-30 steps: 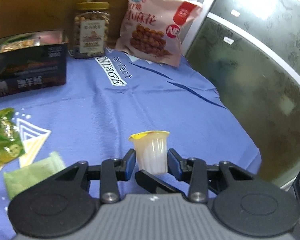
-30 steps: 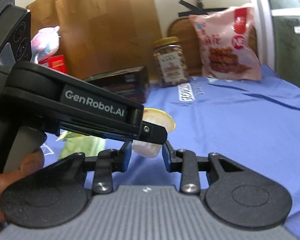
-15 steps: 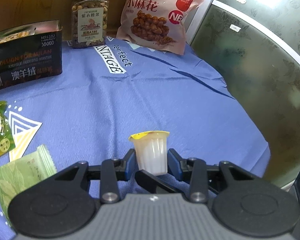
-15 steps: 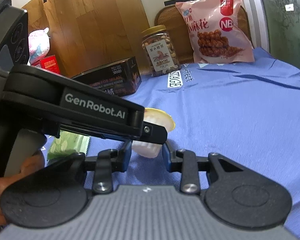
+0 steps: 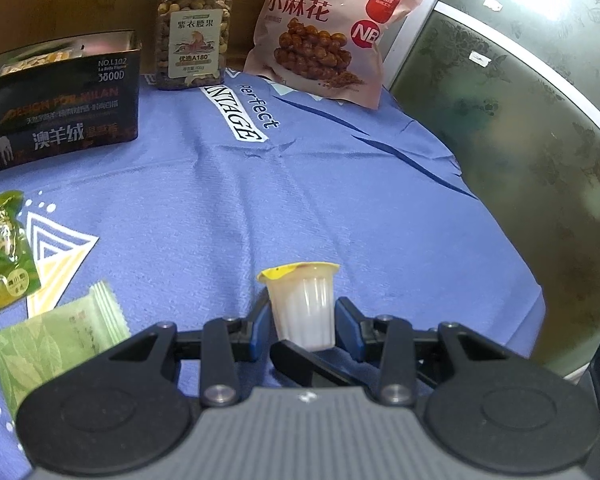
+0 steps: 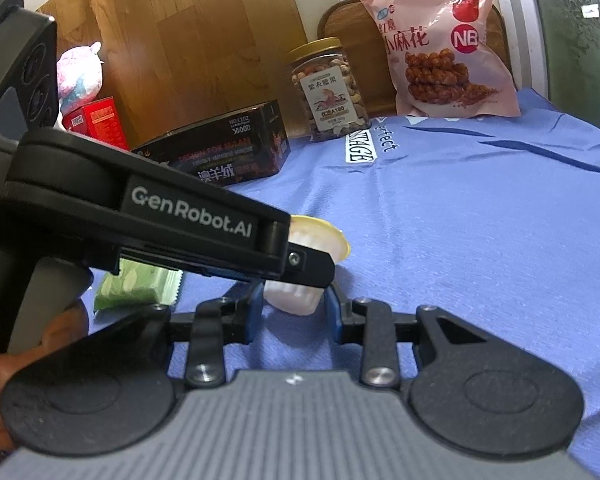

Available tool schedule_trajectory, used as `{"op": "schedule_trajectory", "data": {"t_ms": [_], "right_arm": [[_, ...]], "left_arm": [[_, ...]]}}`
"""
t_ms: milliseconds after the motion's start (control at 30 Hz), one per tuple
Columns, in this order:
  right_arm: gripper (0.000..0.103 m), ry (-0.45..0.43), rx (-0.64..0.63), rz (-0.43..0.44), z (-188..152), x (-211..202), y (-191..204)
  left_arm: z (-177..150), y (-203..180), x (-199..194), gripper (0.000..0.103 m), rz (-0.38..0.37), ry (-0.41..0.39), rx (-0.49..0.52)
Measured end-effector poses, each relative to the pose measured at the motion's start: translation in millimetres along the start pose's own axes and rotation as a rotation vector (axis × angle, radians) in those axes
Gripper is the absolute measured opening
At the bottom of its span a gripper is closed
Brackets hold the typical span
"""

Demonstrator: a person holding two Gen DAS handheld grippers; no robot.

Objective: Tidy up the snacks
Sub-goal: 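Lift and hold the white jelly cup in the left tool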

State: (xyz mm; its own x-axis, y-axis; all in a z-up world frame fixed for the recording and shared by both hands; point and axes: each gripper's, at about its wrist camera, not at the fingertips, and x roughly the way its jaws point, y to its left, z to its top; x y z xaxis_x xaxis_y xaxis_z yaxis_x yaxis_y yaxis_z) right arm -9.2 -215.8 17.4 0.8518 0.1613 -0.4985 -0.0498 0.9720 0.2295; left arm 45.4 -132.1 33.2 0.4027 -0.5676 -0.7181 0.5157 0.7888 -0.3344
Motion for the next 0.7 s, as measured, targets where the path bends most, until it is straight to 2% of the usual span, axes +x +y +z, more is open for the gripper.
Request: {"op": "schedule_trajectory", "data": {"t_ms": [400, 700], "right_arm": [[0.037, -0.006, 0.026, -0.006, -0.7, 2.2, -2.4], [0.036, -0.018, -0.003, -0.059, -0.5, -2.1, -1.2]], "left_arm": [[2.1, -3.3, 4.5, 0.036, 0.002, -0.007, 0.035], [2.6, -8.0, 9.0, 0.036, -0.024, -0.004, 0.047]]}}
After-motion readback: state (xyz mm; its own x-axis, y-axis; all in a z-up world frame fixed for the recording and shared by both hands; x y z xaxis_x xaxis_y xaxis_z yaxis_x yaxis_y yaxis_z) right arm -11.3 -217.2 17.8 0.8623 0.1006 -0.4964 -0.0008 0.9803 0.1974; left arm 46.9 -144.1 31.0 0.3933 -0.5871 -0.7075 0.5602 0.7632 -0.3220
